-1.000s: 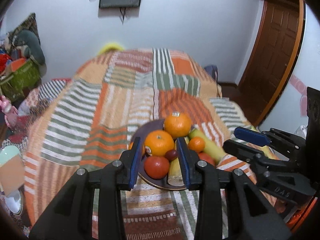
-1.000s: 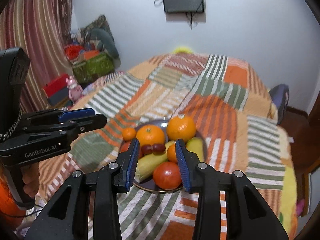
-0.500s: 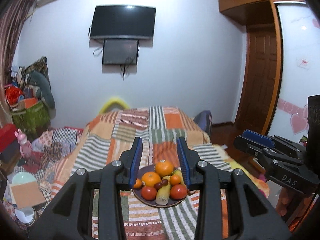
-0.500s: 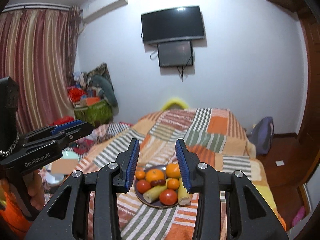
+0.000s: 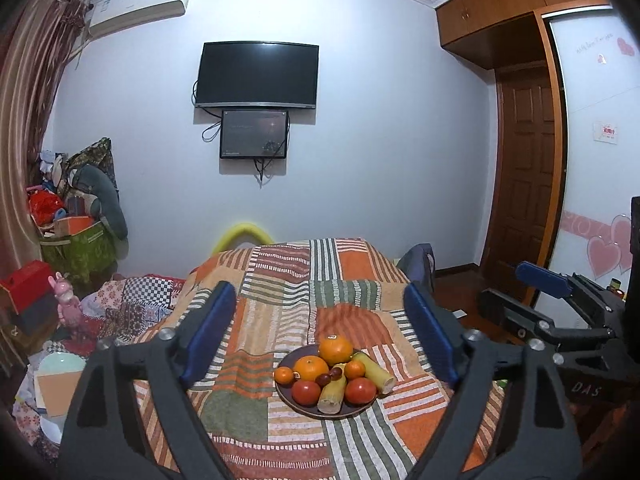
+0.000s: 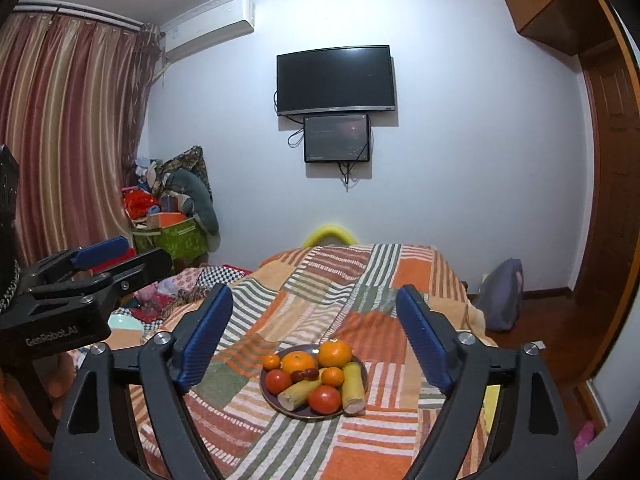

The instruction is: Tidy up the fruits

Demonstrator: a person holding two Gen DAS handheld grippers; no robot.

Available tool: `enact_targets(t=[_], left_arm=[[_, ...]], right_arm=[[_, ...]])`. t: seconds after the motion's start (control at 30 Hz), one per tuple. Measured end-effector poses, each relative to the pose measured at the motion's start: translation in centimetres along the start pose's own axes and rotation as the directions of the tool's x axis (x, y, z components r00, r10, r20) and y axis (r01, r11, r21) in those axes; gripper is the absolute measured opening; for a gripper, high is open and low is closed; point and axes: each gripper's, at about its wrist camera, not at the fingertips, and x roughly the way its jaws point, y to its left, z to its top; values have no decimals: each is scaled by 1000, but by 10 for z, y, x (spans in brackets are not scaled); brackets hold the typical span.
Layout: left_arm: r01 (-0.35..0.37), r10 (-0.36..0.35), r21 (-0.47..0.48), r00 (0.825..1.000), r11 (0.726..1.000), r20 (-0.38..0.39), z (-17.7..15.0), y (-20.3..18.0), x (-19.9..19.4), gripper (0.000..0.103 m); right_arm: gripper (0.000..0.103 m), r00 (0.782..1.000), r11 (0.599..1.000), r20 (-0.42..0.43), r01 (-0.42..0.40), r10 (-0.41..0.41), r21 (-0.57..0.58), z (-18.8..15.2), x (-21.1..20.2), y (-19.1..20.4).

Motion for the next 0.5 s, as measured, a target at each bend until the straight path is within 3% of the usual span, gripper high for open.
enact_targets(t=[0.2, 0.5], left_arm=[[-4, 4, -9, 1000, 1000, -2, -3, 3, -2, 97], [-4, 4, -13, 1000, 1000, -9, -7, 5, -1, 101]], right_arm=[[103, 999, 1000, 16, 30, -30, 7, -5, -15, 1], [103, 999, 999, 16, 51, -51, 6, -6, -16, 3]])
